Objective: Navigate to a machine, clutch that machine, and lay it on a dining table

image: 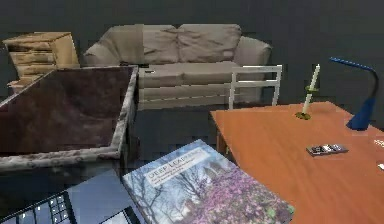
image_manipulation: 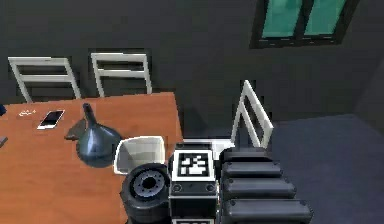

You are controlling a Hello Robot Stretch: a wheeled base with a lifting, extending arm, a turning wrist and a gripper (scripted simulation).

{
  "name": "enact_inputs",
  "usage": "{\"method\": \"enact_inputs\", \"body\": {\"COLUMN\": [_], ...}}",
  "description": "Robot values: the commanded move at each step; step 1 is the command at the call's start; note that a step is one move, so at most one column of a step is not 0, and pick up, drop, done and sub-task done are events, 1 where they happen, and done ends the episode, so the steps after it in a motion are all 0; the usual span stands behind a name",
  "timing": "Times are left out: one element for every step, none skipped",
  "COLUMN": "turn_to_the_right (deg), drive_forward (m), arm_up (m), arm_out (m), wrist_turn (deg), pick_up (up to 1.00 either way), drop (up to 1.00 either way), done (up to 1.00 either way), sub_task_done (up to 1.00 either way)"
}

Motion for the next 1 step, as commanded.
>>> {"method": "enact_inputs", "body": {"turn_to_the_right": [0.0], "drive_forward": [0.25], "arm_up": [0.00], "arm_out": [0.00], "wrist_turn": [0.0], "pick_up": [0.00], "drop": [0.00], "done": [0.00], "sub_task_done": [0.00]}}
